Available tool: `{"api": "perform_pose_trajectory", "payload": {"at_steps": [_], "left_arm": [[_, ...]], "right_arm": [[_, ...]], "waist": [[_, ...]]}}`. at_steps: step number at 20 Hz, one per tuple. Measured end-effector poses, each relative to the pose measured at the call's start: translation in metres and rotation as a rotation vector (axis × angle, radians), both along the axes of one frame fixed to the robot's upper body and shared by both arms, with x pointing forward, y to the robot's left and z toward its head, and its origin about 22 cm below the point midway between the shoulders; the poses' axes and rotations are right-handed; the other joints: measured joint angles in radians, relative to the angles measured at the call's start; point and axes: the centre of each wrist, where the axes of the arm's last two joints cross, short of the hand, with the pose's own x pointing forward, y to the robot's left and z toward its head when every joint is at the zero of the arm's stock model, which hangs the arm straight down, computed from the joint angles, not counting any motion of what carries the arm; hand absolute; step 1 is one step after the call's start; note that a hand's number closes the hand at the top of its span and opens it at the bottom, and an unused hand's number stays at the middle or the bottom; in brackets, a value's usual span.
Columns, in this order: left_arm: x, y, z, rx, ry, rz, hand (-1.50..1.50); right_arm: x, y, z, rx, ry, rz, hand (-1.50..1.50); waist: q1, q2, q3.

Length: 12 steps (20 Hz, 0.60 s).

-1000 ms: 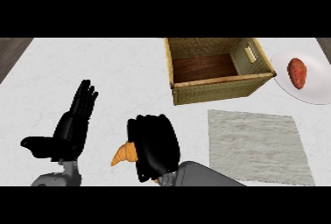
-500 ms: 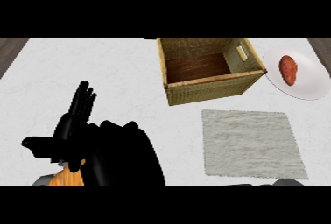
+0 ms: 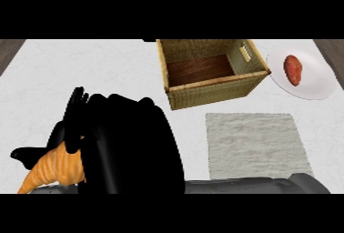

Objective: Pick the croissant from the placemat and place it in the basket

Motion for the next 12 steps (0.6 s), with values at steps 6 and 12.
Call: {"api": "perform_pose_trajectory", "payload": {"at_steps": [6, 12], "left_arm": [[-0.004, -0.001, 0.002, 0.005, 0.0, 0.007, 0.0], [-0.005, 0.0, 0.006, 0.001, -0.002, 0.004, 0.0]], "right_arm": [[0.026, -0.014, 0.014, -0.076, -0.022, -0.113, 1.5], [0.046, -0.038, 0.018, -0.075, -0.011, -0.182, 1.5]], "waist": [[-0.008, 0.002, 0.0], [-0.006, 0.005, 0.001]]}}
